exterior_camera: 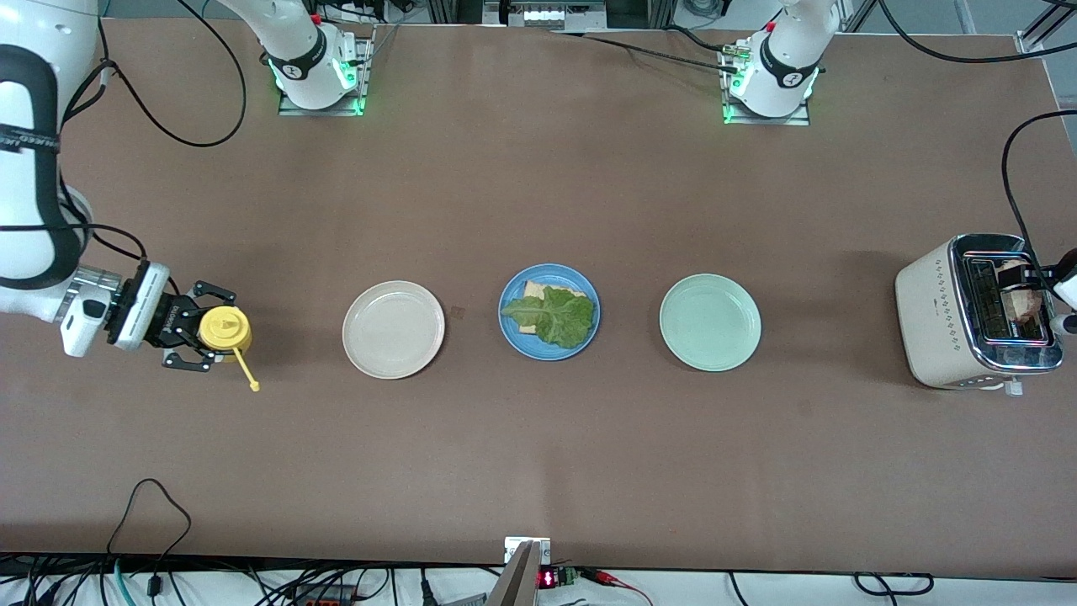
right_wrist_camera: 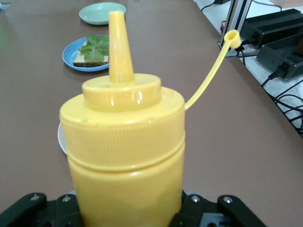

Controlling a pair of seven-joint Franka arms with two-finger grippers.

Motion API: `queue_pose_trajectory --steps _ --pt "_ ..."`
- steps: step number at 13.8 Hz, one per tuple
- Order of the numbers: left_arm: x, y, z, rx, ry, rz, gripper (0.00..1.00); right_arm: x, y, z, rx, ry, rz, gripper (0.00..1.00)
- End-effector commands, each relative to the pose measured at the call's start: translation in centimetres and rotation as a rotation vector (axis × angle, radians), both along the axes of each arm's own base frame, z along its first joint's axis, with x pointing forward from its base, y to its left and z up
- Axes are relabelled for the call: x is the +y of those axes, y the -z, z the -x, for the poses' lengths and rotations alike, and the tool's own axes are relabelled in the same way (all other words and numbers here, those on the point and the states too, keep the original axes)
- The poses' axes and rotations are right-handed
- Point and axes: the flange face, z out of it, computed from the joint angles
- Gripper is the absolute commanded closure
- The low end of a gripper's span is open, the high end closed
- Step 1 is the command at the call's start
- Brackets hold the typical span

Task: Make sandwich in blue plate with both arms
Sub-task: 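Carry the yellow bottle back beside the cream plate, then set the bottle down with the right gripper while the left gripper lifts bread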

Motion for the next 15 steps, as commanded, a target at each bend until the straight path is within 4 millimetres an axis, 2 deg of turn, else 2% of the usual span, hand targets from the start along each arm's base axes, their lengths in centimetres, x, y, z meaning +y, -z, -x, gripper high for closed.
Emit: queue_pose_trajectory --steps 1,2,5,7,8,10,13,15 --pt "0.2 1.5 0.6 0.025 0.034 0.002 0.33 -2.9 2.0 1.2 -0.033 0.001 -0.112 1.00" --pt "1.1 2.0 1.1 0.034 0.020 0.006 0.43 -3.9 3.3 1.6 -0.042 0.000 -0.149 1.00" --pt "1.4 2.5 1.0 0.040 0.017 0.010 0.79 -5.7 7.2 3.1 -0.044 -0.003 -0.267 1.00" --pt "1.0 1.8 0.7 0.029 0.024 0.007 0.95 -6.8 8.8 3.9 -0.027 0.010 -0.307 1.00" --pt "0.5 1.1 0.5 0.021 0.031 0.005 0.97 -7.3 9.5 4.2 -0.019 0.015 -0.316 1.00" --pt "-0.7 -1.8 0.3 -0.009 0.055 -0.008 0.99 -8.5 10.7 4.7 -0.003 0.046 -0.320 1.00" --pt "-6.3 -8.1 -0.2 0.030 0.106 0.000 0.99 -9.3 11.1 5.1 -0.002 0.067 -0.324 1.00" --pt "-11.4 -12.1 -0.7 0.092 0.141 0.032 0.99 -10.0 12.3 5.6 0.014 0.085 -0.326 1.00"
